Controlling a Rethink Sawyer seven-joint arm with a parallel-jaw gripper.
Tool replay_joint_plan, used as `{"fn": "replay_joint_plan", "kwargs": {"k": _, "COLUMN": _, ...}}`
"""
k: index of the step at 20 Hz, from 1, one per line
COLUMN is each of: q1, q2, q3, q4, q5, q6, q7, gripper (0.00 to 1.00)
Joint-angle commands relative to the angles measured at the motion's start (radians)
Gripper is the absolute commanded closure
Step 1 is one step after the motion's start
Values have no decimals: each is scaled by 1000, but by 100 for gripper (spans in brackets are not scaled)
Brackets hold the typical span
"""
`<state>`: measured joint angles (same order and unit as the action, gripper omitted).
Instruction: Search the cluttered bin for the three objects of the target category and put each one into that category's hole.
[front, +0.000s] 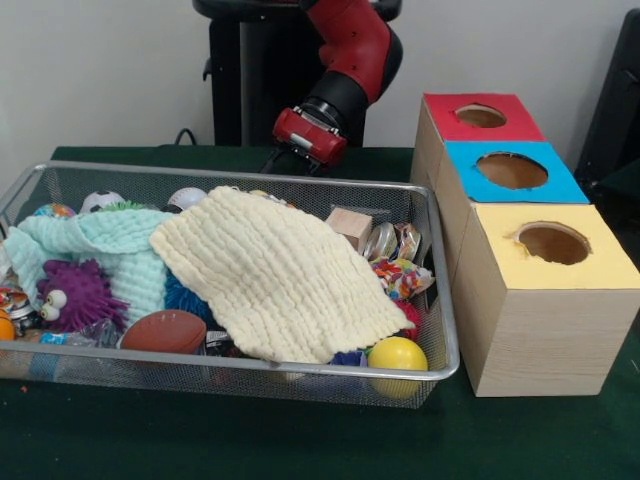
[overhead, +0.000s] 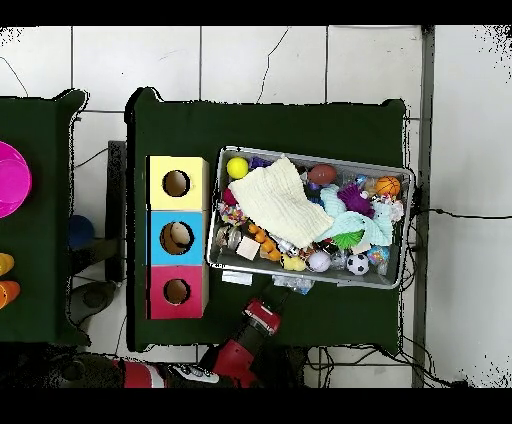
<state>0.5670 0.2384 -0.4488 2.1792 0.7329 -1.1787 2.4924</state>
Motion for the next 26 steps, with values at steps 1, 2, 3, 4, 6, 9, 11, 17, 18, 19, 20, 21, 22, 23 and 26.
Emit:
{"fn": "replay_joint_plan", "kwargs": {"k": 1, "q1": -59, "q2": 94, "q3": 130, "q4": -75, "q5": -64, "q6": 191, "q7": 33, "gripper": 0}}
{"fn": "replay_joint_plan", "kwargs": {"k": 2, "q1": -78, "q2": 95, "q3": 125, "q4": -79, "q5": -99, "q6": 191, "q7": 47, "gripper": 0}}
{"fn": "replay_joint_plan", "kwargs": {"k": 3, "q1": -98, "q2": 97, "q3": 121, "q4": -84, "q5": -136, "q6": 191, "q7": 61, "gripper": 0}}
{"fn": "replay_joint_plan", "kwargs": {"k": 4, "q1": -114, "q2": 98, "q3": 118, "q4": -87, "q5": -165, "q6": 188, "q7": 69, "gripper": 0}}
{"fn": "replay_joint_plan", "kwargs": {"k": 6, "q1": -145, "q2": 99, "q3": 112, "q4": -94, "q5": -222, "q6": 182, "q7": 85, "gripper": 0}}
{"fn": "replay_joint_plan", "kwargs": {"k": 9, "q1": -213, "q2": 90, "q3": 104, "q4": -109, "q5": -346, "q6": 172, "q7": 102, "gripper": 0}}
{"fn": "replay_joint_plan", "kwargs": {"k": 11, "q1": -261, "q2": 83, "q3": 105, "q4": -121, "q5": -425, "q6": 176, "q7": 104, "gripper": 0}}
{"fn": "replay_joint_plan", "kwargs": {"k": 17, "q1": -372, "q2": 30, "q3": 116, "q4": -122, "q5": -573, "q6": 255, "q7": 60, "gripper": 0}}
{"fn": "replay_joint_plan", "kwargs": {"k": 18, "q1": -377, "q2": 26, "q3": 115, "q4": -121, "q5": -576, "q6": 260, "q7": 51, "gripper": 0}}
{"fn": "replay_joint_plan", "kwargs": {"k": 19, "q1": -378, "q2": 25, "q3": 112, "q4": -120, "q5": -571, "q6": 261, "q7": 42, "gripper": 0}}
{"fn": "replay_joint_plan", "kwargs": {"k": 20, "q1": -376, "q2": 24, "q3": 112, "q4": -119, "q5": -564, "q6": 261, "q7": 34, "gripper": 0}}
{"fn": "replay_joint_plan", "kwargs": {"k": 21, "q1": -381, "q2": 25, "q3": 114, "q4": -120, "q5": -561, "q6": 266, "q7": 28, "gripper": 0}}
{"fn": "replay_joint_plan", "kwargs": {"k": 22, "q1": -382, "q2": 25, "q3": 113, "q4": -121, "q5": -556, "q6": 270, "q7": 22, "gripper": 0}}
{"fn": "replay_joint_plan", "kwargs": {"k": 23, "q1": -375, "q2": 28, "q3": 111, "q4": -121, "q5": -539, "q6": 266, "q7": 16, "gripper": 0}}
{"fn": "replay_joint_plan", "kwargs": {"k": 26, "q1": -351, "q2": 39, "q3": 108, "q4": -120, "q5": -482, "q6": 253, "q7": 3, "gripper": 0}}
